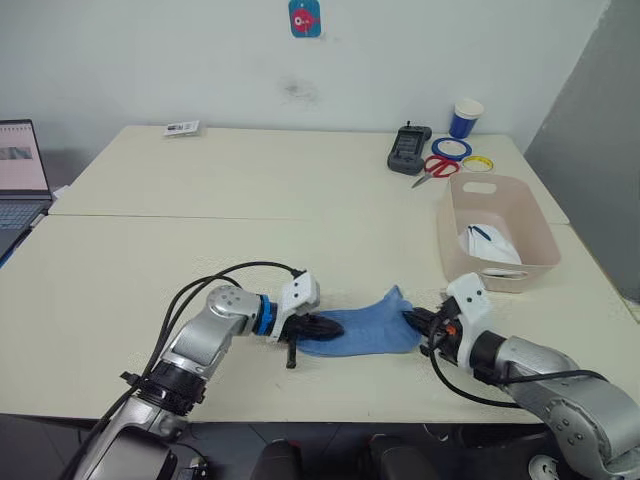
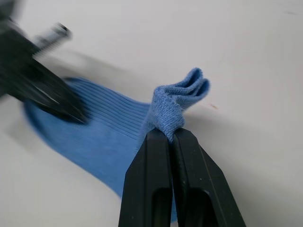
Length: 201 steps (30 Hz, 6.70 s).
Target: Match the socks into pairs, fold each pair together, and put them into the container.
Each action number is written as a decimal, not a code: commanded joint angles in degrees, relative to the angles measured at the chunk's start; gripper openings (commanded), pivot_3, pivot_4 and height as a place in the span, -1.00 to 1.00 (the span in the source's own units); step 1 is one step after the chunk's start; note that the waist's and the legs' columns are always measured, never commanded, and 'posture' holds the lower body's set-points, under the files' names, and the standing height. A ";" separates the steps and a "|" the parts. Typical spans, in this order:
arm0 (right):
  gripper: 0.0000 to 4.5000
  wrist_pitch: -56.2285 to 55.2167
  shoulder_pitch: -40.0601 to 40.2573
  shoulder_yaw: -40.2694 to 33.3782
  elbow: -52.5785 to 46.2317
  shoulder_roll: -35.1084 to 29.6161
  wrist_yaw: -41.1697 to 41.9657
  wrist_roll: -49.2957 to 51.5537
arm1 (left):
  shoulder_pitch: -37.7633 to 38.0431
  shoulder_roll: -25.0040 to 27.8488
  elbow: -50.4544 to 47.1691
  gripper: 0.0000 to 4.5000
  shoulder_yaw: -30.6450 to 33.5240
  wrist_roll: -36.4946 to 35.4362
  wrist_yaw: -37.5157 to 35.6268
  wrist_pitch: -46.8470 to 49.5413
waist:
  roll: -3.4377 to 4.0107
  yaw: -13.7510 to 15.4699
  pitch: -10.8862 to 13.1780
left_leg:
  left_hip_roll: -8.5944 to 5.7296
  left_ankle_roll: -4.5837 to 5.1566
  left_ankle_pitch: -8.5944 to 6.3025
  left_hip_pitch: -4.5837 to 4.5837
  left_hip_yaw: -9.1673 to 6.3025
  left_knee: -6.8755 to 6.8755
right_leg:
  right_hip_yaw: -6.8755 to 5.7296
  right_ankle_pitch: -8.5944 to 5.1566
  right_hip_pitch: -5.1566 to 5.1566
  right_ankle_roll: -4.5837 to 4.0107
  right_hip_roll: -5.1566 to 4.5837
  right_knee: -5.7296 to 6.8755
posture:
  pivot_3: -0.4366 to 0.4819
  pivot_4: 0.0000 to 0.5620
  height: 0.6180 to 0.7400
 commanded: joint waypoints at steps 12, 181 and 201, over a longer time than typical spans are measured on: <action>-0.99 8.98 -11.45 6.28 5.36 8.92 -3.88 4.97 | -0.04 4.85 -6.02 -1.00 3.02 -2.77 -3.01 3.15 | 0.02 0.13 0.02 | -0.01 0.00 0.00 -0.05 0.04 0.00 | 0.03 0.00 -0.04 -0.01 -0.04 -0.01 | -0.05 -0.47 0.87; -1.00 14.54 -4.53 -7.17 -0.61 6.45 2.19 8.87 | -9.69 8.41 -12.93 0.56 12.56 -15.90 -3.14 18.19 | 0.08 -0.80 0.42 | -0.01 0.02 0.01 -0.09 0.02 -0.05 | -0.01 -0.01 -0.12 -0.10 -0.04 0.00 | -0.05 -0.47 0.87; -1.00 0.72 -11.50 -31.27 7.65 -35.31 5.10 6.22 | -20.02 0.74 -11.89 0.99 7.76 -17.09 -5.40 19.15 | 0.33 -0.82 0.67 | -0.17 0.02 0.01 -0.09 0.10 -0.09 | 0.09 -0.01 -0.01 -0.09 -0.01 -0.19 | -0.05 -0.47 0.87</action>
